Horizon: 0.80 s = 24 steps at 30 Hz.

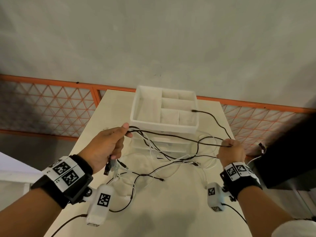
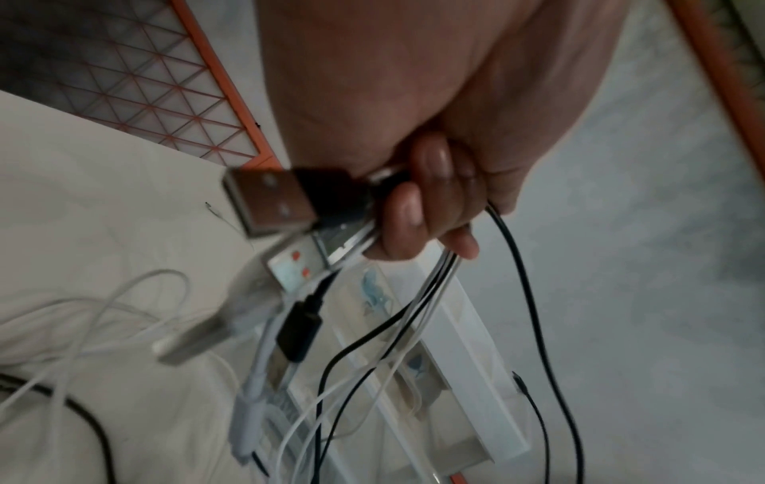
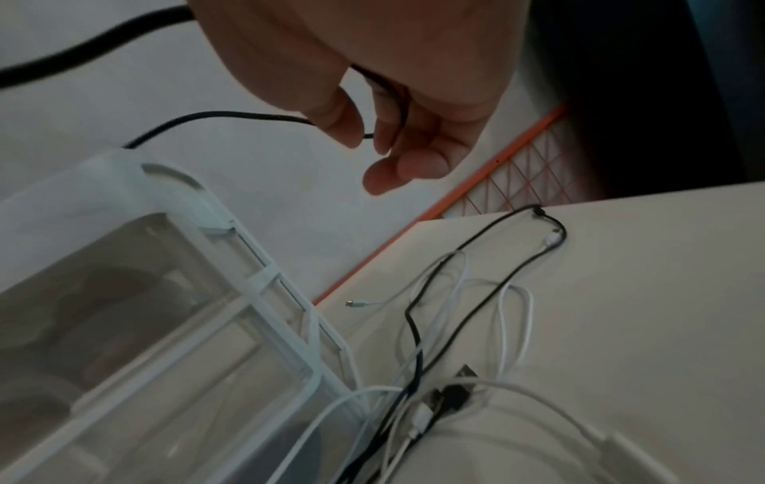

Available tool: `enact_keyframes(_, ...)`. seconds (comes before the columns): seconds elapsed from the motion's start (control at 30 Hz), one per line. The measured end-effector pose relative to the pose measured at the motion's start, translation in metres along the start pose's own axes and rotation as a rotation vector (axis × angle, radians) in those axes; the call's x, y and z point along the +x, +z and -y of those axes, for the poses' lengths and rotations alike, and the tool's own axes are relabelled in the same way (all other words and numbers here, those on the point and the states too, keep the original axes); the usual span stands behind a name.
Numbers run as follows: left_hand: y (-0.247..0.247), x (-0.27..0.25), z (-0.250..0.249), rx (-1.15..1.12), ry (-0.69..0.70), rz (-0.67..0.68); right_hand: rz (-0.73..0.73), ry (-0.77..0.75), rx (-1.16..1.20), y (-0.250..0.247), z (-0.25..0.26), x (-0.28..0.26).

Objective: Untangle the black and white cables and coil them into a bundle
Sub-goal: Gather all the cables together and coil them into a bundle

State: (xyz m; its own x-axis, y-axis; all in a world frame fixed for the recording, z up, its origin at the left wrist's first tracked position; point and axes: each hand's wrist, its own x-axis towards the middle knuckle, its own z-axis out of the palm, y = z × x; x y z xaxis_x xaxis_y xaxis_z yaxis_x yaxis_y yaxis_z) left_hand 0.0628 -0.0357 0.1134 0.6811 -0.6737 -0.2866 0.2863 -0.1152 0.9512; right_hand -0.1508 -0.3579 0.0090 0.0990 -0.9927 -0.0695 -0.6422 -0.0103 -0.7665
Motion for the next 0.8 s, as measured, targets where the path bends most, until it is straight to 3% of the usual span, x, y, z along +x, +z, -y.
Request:
enact_keyframes(0.2,0.000,-0.003,0.007,0.113,0.004,0.004,0.178,0.156,-0.146,0.018,-0.024,0.011)
enact_keyframes(0.43,0.008,-0.002,0.003,0.238,-0.010,-0.004,0.227,-0.031,-0.156,0.008,0.000,-0.003)
enact_keyframes(0.53,0.012,0.001,0.002,0.215,0.007,-0.045,0.267,-0.045,-0.168,0.003,-0.003,0.000)
enact_keyframes(0.67,0.015,0.003,0.001,0.210,0.009,-0.043,0.535,0.067,-0.296,0.003,-0.016,-0.002)
enact_keyframes(0.73,0.016,0.003,0.000,0.246,0.014,-0.034,0.514,-0.006,-0.365,-0.001,-0.016,-0.008)
enact_keyframes(0.8,0.017,0.003,-0.002,0.317,0.035,-0.025,0.364,-0.175,-0.298,-0.005,-0.001,-0.020)
